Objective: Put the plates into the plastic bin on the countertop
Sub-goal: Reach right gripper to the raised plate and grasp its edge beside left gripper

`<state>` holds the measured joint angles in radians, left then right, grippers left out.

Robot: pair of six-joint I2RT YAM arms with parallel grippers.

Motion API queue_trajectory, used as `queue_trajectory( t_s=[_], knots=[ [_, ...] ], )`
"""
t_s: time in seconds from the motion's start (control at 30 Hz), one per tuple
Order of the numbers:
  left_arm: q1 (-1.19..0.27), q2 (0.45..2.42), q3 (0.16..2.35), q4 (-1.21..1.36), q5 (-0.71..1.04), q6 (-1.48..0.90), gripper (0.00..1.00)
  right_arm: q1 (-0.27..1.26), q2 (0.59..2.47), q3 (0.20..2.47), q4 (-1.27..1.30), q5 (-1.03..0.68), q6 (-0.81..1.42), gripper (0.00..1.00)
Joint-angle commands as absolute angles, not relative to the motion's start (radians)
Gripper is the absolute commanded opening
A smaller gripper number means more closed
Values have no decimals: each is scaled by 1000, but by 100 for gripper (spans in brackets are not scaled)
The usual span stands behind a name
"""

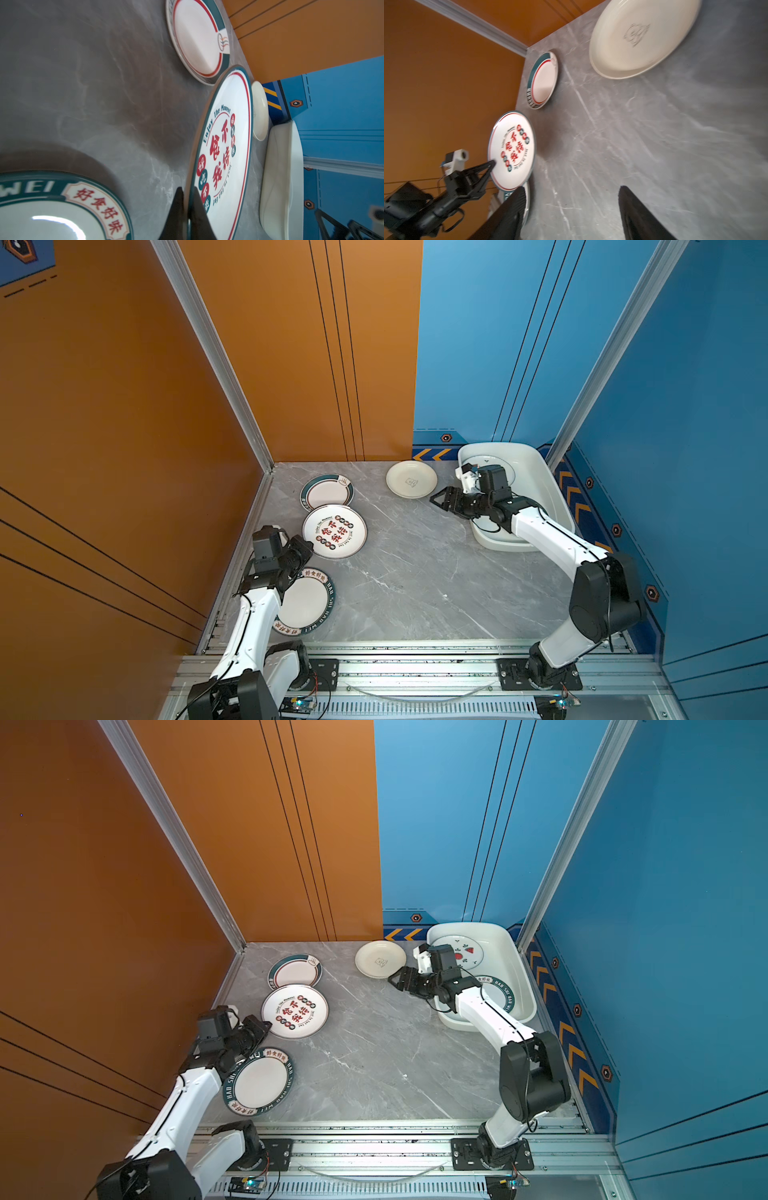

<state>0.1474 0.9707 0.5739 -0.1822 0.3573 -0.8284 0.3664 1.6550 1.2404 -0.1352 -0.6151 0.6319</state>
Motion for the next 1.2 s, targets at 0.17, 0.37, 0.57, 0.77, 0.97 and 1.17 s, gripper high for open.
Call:
queue_trajectory(
  t_s=[0.17, 0.37, 0.57, 0.77, 0.97, 1.17],
  knots=[
    [-42, 1000, 697, -105, 376, -915, 0, 468, 1753, 1299, 14, -798, 700, 76],
    [-135, 1069, 721, -20, 375, -949, 0, 486, 1791, 1314, 24, -824, 713, 76],
    [-205, 1114, 744, 34, 353, -965, 0, 496, 1833, 1319, 65, -868, 765, 75],
    [-273, 1165, 783, 54, 339, -962, 0, 504, 1858, 1318, 81, -887, 782, 68],
    [-313, 1207, 804, 71, 324, -956, 0, 505, 1863, 1315, 120, -905, 823, 30],
    [-317, 1227, 821, 54, 322, -939, 3, 495, 1844, 1320, 111, -896, 835, 0]
  ],
)
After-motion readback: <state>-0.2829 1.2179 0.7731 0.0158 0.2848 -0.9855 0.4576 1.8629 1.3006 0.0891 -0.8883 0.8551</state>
